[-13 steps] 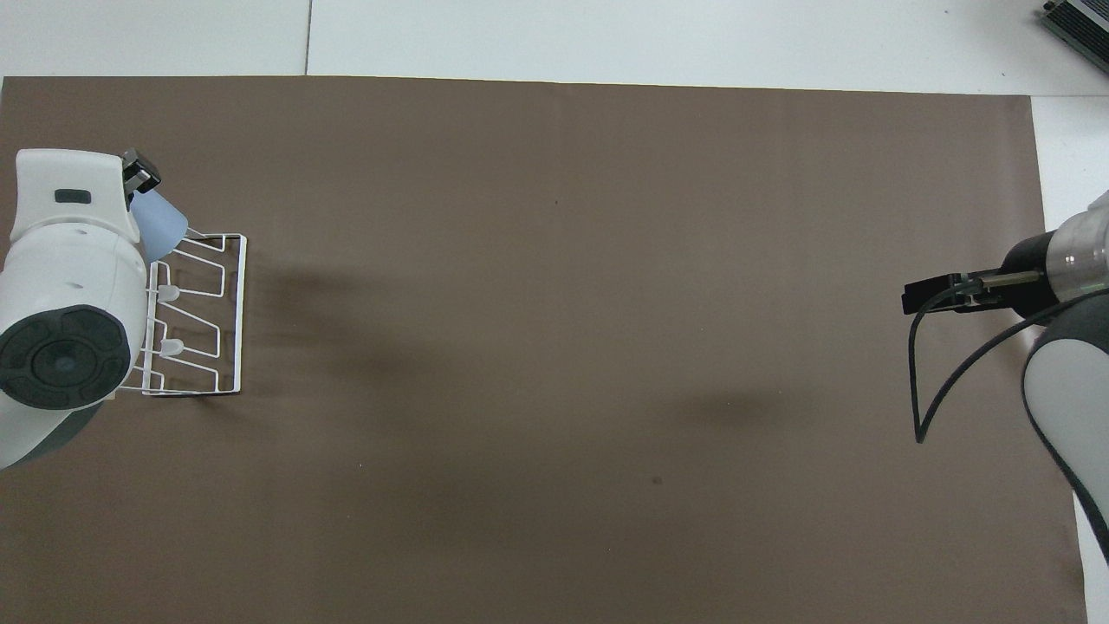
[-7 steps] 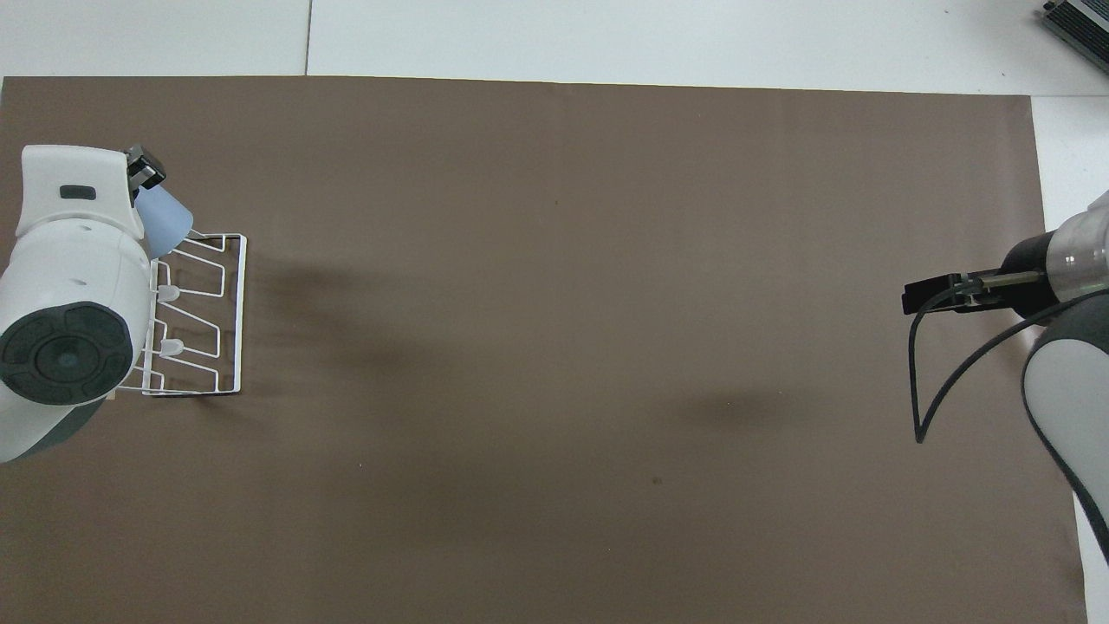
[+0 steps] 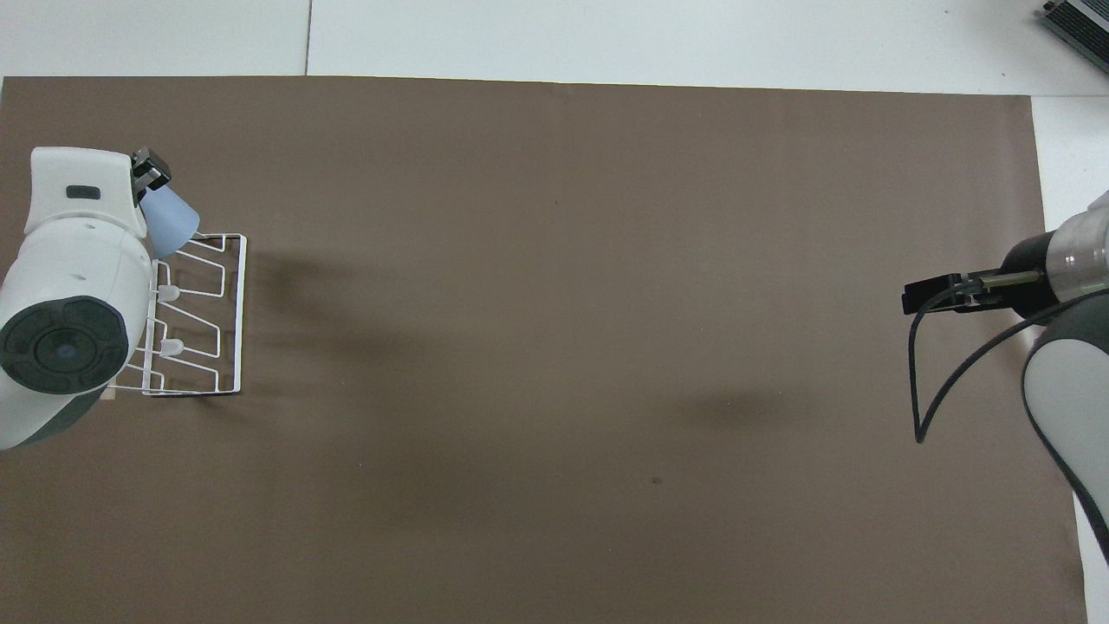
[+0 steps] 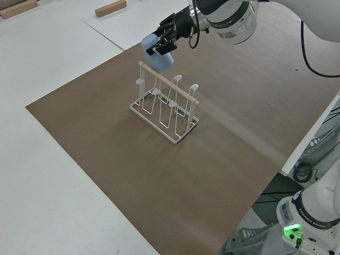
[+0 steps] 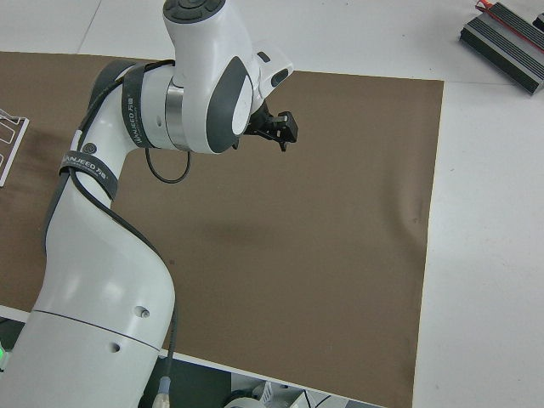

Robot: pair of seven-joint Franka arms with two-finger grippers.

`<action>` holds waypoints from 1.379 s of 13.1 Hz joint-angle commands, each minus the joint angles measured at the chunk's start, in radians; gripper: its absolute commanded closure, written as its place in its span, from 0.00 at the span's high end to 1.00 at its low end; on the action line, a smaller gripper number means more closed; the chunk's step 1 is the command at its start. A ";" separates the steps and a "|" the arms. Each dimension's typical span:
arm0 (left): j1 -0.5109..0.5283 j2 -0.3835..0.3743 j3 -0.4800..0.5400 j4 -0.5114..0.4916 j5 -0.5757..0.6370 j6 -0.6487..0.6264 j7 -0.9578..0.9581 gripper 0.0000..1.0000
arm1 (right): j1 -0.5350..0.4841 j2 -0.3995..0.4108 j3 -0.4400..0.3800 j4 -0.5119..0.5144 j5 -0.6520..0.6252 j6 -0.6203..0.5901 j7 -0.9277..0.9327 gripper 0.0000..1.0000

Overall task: Hang cup on cup holder
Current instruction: 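Lower the cup onto a rack peg with the left gripper, then open the left gripper and lift it off the hung cup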

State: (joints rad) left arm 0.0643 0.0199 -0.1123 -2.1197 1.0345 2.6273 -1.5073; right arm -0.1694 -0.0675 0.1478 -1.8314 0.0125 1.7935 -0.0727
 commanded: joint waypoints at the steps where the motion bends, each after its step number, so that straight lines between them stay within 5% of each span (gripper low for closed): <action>1: 0.037 -0.020 -0.003 -0.039 0.029 0.057 -0.033 0.21 | -0.006 -0.005 0.007 -0.002 -0.011 0.007 0.008 1.00; 2: 0.038 -0.020 -0.003 -0.037 0.030 0.060 -0.043 0.42 | -0.006 -0.005 0.007 -0.002 -0.011 0.007 0.008 1.00; 3: 0.038 -0.020 -0.003 -0.039 0.029 0.072 -0.045 0.79 | -0.006 -0.005 0.007 -0.002 -0.011 0.007 0.008 1.00; 4: 0.038 -0.020 -0.003 -0.039 0.029 0.074 -0.044 1.00 | -0.006 -0.005 0.007 -0.002 -0.011 0.007 0.008 1.00; 18: -0.024 0.011 -0.015 -0.026 -0.204 0.132 -0.022 1.00 | -0.006 -0.005 0.006 -0.002 -0.011 0.007 0.008 1.00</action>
State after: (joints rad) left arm 0.0615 0.0312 -0.1350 -2.1379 0.8693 2.7534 -1.5287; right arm -0.1694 -0.0675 0.1478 -1.8314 0.0125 1.7935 -0.0727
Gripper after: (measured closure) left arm 0.000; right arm 0.000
